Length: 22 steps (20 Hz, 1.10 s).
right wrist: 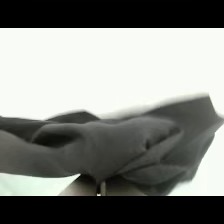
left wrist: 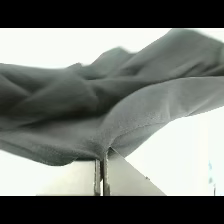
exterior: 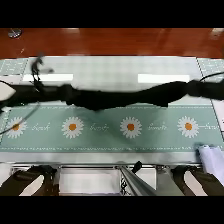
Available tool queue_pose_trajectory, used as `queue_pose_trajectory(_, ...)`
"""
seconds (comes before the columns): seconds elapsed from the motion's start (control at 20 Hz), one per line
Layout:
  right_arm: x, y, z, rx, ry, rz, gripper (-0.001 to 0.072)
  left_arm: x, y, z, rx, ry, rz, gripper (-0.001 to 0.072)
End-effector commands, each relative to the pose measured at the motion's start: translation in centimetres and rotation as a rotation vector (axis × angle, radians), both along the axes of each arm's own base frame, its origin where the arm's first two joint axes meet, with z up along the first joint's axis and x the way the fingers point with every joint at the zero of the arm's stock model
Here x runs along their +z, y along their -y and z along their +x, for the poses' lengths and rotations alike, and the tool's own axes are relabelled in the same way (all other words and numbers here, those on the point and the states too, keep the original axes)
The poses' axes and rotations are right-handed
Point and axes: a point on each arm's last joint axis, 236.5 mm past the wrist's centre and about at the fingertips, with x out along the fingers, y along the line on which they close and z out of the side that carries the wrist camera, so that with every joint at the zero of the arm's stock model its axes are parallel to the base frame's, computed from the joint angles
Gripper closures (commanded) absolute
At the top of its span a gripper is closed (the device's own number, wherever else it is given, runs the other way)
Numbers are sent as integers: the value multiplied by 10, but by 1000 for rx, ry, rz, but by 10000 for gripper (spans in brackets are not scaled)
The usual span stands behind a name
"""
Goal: Fold the shirts.
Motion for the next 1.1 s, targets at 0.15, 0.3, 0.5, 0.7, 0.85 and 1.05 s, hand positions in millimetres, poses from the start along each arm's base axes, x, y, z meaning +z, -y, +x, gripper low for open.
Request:
queue_pose_trajectory(0.15, 167, -10, -17, 10, 316, -25, 680, 276, -18, -29, 93, 680, -126, 681)
queue_pose_trajectory(0.3, 243, -18, -38, 14, 485, -35, 680, 368, -26, -81, 92, 916, -161, 680)
queue_pose_trajectory(0.5, 324, -24, -78, -7, 677, -67, 680, 436, -35, -154, 85, 1121, -192, 681)
queue_pose_trajectory(0.7, 358, -28, -116, -46, 722, -56, 680, 431, -33, -200, 36, 1109, -182, 681)
queue_pose_trajectory(0.85, 364, -26, -133, -73, 713, -71, 680, 399, -48, -197, 104, 981, -87, 682)
queue_pose_trajectory(1.05, 285, -15, -121, -37, 380, -147, 680, 304, -78, -168, 182, 614, 152, 682)
